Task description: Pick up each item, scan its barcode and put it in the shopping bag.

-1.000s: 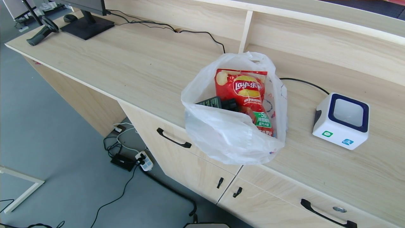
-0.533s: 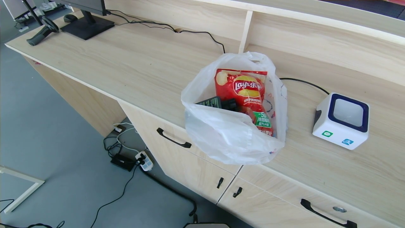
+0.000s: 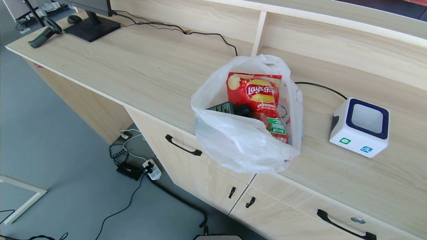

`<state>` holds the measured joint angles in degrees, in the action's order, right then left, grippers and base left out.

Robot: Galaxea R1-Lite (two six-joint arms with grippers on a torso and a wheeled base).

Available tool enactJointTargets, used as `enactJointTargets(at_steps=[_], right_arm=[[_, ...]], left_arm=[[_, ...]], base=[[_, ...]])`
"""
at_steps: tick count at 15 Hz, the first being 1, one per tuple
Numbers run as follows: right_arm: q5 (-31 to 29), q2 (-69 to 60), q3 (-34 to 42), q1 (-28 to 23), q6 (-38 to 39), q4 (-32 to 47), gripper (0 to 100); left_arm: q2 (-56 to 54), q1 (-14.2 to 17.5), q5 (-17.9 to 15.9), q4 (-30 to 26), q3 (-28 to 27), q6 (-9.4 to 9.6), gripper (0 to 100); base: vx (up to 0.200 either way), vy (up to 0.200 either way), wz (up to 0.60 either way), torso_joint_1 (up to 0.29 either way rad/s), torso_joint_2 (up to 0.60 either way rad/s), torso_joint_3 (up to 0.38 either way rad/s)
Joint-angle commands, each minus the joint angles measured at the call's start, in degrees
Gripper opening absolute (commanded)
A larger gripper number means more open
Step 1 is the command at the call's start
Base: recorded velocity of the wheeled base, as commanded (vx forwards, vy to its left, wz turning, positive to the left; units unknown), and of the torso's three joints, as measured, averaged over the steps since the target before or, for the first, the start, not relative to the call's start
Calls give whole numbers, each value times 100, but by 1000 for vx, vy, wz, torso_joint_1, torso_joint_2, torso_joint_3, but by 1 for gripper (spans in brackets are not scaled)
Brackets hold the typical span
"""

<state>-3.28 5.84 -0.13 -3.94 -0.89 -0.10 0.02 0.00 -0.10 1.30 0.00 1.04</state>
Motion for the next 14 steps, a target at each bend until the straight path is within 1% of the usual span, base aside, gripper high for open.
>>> enactJointTargets(at_steps=[1,2,4,14], right_arm=[[20,-83,-4,297,63,1,100],[12,-320,5,517,133,1,100],[12,-505,5,438,318,-17,100],[12,-575,13,420,300,-8,100]], left_arm=[[-2,0,1,1,0,2,100],[-2,0,1,1,0,-7,100],[-2,0,1,1,0,-16,100],[-2,0,1,1,0,-7,100]], base=[[0,0,0,0,0,0],[0,0,0,0,0,0],[0,0,0,0,0,0],[0,0,0,0,0,0]])
